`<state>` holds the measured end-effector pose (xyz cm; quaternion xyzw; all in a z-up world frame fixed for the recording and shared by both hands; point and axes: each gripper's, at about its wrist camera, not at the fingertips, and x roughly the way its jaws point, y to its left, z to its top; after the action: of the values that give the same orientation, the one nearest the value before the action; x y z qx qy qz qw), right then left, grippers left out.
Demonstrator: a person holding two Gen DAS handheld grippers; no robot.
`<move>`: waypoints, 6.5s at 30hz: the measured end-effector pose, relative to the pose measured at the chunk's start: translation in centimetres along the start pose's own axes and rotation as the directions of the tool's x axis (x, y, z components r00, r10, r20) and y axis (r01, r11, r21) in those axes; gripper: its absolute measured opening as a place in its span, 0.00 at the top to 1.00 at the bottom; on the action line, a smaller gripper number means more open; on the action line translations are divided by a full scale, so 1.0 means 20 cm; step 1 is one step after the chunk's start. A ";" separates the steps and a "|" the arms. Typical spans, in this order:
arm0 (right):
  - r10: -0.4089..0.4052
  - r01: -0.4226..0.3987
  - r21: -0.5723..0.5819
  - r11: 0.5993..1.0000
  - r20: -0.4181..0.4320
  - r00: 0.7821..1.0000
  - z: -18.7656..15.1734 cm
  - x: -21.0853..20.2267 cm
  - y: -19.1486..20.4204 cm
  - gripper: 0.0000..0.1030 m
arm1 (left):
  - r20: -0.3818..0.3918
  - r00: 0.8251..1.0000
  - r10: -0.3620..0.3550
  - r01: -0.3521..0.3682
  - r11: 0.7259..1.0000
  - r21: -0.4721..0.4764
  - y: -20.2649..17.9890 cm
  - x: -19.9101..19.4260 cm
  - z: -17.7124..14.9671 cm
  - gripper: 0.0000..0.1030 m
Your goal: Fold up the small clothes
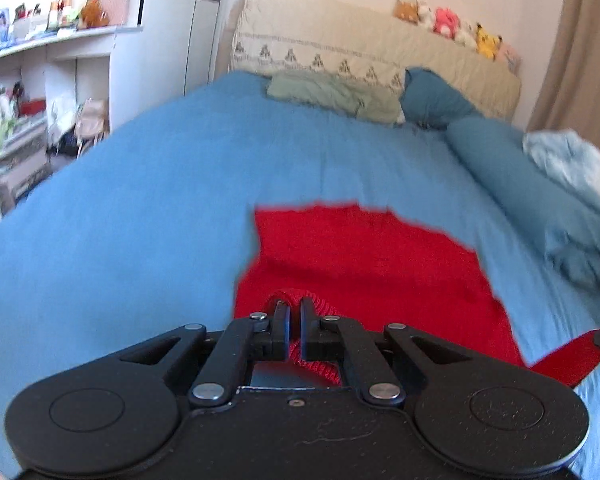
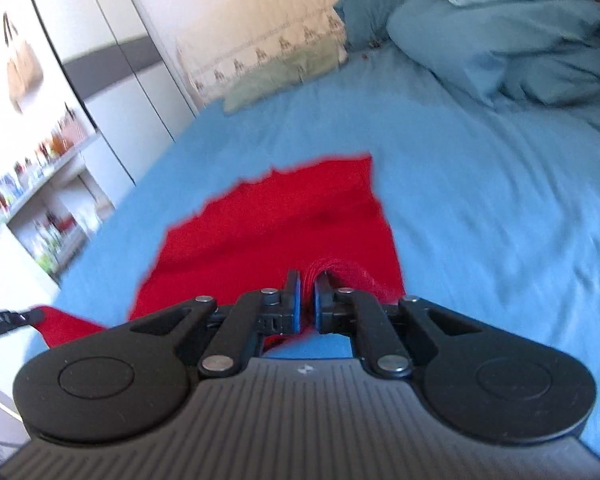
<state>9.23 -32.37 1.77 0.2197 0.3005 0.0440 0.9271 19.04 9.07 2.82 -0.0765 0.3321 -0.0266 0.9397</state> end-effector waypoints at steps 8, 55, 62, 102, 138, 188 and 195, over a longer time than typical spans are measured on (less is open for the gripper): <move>-0.070 0.070 -0.017 0.997 0.006 0.998 0.76 0.80 0.05 0.79 | 0.032 0.996 0.079 -0.078 0.997 -0.028 -0.15 0.82 0.69 0.96; -0.201 0.202 0.013 0.979 -0.077 0.977 0.09 0.99 -0.32 0.00 | -0.155 0.987 0.040 -0.020 0.992 0.127 -0.18 1.17 0.06 0.00; -0.181 0.184 0.016 0.983 -0.138 0.974 0.07 1.13 -0.39 0.00 | -0.218 0.976 0.002 0.027 0.991 0.129 -0.45 1.32 0.09 0.00; -0.099 0.100 0.025 0.995 -0.034 0.994 0.35 1.25 0.25 0.77 | -0.286 0.957 0.039 -0.007 0.994 0.112 -0.39 1.45 0.09 0.01; 0.188 -0.247 -0.396 0.884 -0.183 0.965 0.00 1.47 1.05 0.01 | -0.061 0.998 -0.032 0.039 0.993 0.113 0.23 0.93 -0.13 0.03; 0.101 -0.127 -0.039 0.991 -0.403 0.909 0.26 1.64 0.47 0.00 | -0.373 0.921 -0.115 0.117 0.993 -0.017 0.36 1.39 0.43 0.02; 0.197 -0.152 0.143 0.978 -0.397 0.896 0.21 1.91 0.39 0.00 | -0.417 0.881 -0.221 0.146 0.968 -0.204 0.46 1.66 0.36 0.17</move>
<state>43.24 -18.81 -12.37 0.2815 0.4688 0.1558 0.8226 49.34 15.65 -13.68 -0.1780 0.5265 -0.1045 0.8247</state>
